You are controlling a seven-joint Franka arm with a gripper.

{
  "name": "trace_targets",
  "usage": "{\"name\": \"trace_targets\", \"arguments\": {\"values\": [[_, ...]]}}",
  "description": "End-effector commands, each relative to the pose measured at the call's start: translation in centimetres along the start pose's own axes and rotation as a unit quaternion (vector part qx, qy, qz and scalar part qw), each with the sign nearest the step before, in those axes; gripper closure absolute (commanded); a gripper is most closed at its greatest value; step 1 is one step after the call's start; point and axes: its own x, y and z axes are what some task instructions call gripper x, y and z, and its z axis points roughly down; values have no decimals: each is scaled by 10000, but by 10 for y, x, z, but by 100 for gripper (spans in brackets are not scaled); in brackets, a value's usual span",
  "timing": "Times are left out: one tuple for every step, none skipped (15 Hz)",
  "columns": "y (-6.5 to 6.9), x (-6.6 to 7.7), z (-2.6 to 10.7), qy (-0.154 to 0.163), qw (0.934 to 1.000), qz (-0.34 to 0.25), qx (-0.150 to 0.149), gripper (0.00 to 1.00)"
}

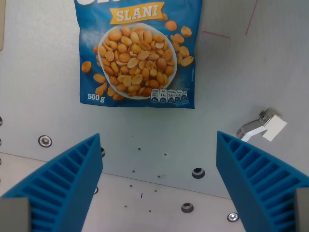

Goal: Rotate around base negative x

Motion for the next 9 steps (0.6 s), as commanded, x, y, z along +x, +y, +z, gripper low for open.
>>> {"name": "trace_targets", "arguments": {"values": [[0, 0, -2, 9, 10000, -1, -71, 0], [0, 0, -2, -9, 9999, 0, -135, 0], [0, 0, -2, -27, 9998, 1, -199, 0], [0, 0, -2, -46, 9996, 2, -263, 0], [0, 0, -2, -64, 9994, 3, -327, 0], [0, 0, -2, -83, 9992, 4, -391, 0], [0, 0, -2, -101, 9989, 4, -455, 0], [0, 0, -2, -120, 9986, 5, -519, 0], [0, 0, -2, -138, 9982, 6, -583, 0]]}}
